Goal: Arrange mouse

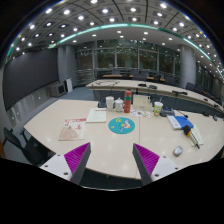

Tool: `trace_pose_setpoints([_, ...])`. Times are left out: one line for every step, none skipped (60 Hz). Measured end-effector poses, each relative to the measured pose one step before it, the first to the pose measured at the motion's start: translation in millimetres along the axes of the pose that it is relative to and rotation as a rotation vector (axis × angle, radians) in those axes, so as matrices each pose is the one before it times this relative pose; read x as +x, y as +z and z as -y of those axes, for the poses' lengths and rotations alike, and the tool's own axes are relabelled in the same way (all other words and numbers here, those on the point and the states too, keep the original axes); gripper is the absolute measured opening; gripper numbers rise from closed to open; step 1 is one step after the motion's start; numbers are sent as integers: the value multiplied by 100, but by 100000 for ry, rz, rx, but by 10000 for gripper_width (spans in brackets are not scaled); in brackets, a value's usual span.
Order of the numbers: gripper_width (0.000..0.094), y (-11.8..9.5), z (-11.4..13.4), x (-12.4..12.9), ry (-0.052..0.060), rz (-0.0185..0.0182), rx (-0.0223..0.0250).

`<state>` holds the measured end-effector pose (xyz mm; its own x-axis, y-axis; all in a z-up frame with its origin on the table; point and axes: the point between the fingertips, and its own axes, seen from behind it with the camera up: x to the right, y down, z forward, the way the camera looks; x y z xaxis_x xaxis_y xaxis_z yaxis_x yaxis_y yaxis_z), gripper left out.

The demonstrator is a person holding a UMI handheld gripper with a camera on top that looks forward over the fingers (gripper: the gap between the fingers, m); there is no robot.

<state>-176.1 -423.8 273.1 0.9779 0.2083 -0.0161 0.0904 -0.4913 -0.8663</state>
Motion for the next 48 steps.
trace_pose_setpoints([855,-1,-252,166,288,-378,-734])
trace_pose_setpoints([855,-263,-227,-72,245,-632,-700])
trace_pose_setpoints([851,367,-408,788,149,-314,-497])
trace_pose_setpoints([854,46,-446,587,196,-541,-482])
trace_pose_setpoints([855,88,-450,586,178,-595,-501])
trace_pose_setpoints([855,162,-516,687,201,-679,-599])
trace_pose_setpoints([855,214,-579,729,223,-664,-716])
trace_pose_setpoints([853,267,-628,757,235,-667,-786])
trace_pose_setpoints([854,-257,-131,-214,346,-804,-1079])
trace_pose_setpoints([853,887,-1142,1925,180,-284,-574])
trace_pose_setpoints([853,381,-737,846,255,-607,-973])
trace_pose_setpoints([851,247,-650,577,269,-737,-1193])
trace_pose_setpoints([851,322,-713,823,362,-603,-1146])
trace_pose_setpoints([853,393,-747,837,391,-582,-1160])
trace_pose_setpoints([851,379,-753,795,458,-434,-1223])
trace_pose_setpoints([853,285,-747,782,531,-384,-1126])
trace_pose_setpoints([853,384,-732,665,606,-422,-1008])
trace_pose_setpoints([852,443,-695,779,549,-370,-941])
trace_pose_setpoints([853,447,-684,828,471,-446,-873])
trace_pose_setpoints([852,553,-624,978,357,-494,-959])
trace_pose_setpoints([853,511,-675,907,356,-727,-939])
trace_pose_setpoints([853,549,-643,984,336,-837,-906])
trace_pose_setpoints([850,659,-343,1049,394,-867,-1011])
trace_pose_setpoints([852,385,-872,1002,229,-962,-434])
trace_pose_setpoints([853,597,-524,1008,164,-954,-614])
trace_pose_setpoints([853,626,-491,994,132,-968,-472])
trace_pose_setpoints([851,794,-140,994,166,-1035,-719])
trace_pose_setpoints([857,667,-350,1066,220,-1110,-335])
trace_pose_setpoints([857,685,-293,1064,240,-1107,-212])
trace_pose_setpoints([856,524,-105,1037,353,-984,-243])
trace_pose_setpoints([855,782,-387,1059,365,-902,239])
trace_pose_setpoints([857,730,-115,953,456,-929,263])
trace_pose_setpoints([855,702,2,951,470,-800,479])
trace_pose_setpoints([855,686,80,871,428,-659,662])
trace_pose_setpoints([852,699,81,829,304,-448,712])
trace_pose_setpoints([848,740,82,864,213,-716,490])
trace_pose_setpoints([847,722,52,823,83,-711,255])
trace_pose_setpoints([850,483,372,639,-19,-754,-344])
trace_pose_setpoints([851,997,-27,914,96,-293,47])
trace_pose_setpoints([852,766,28,699,177,-488,-187])
trace_pose_setpoints([852,761,85,646,350,-398,-187])
trace_pose_setpoints([852,748,122,616,455,-325,-99])
trace_pose_setpoints([852,719,172,578,513,-273,60])
trace_pose_setpoints([851,693,220,514,549,-189,87])
trace_pose_setpoints([851,486,217,306,517,-319,-4])
trace_pose_setpoints([853,694,260,601,632,-99,-252])
trace_pose_setpoints([852,650,218,453,647,-101,-157])
trace_pose_setpoints([852,614,223,424,671,-65,-202])
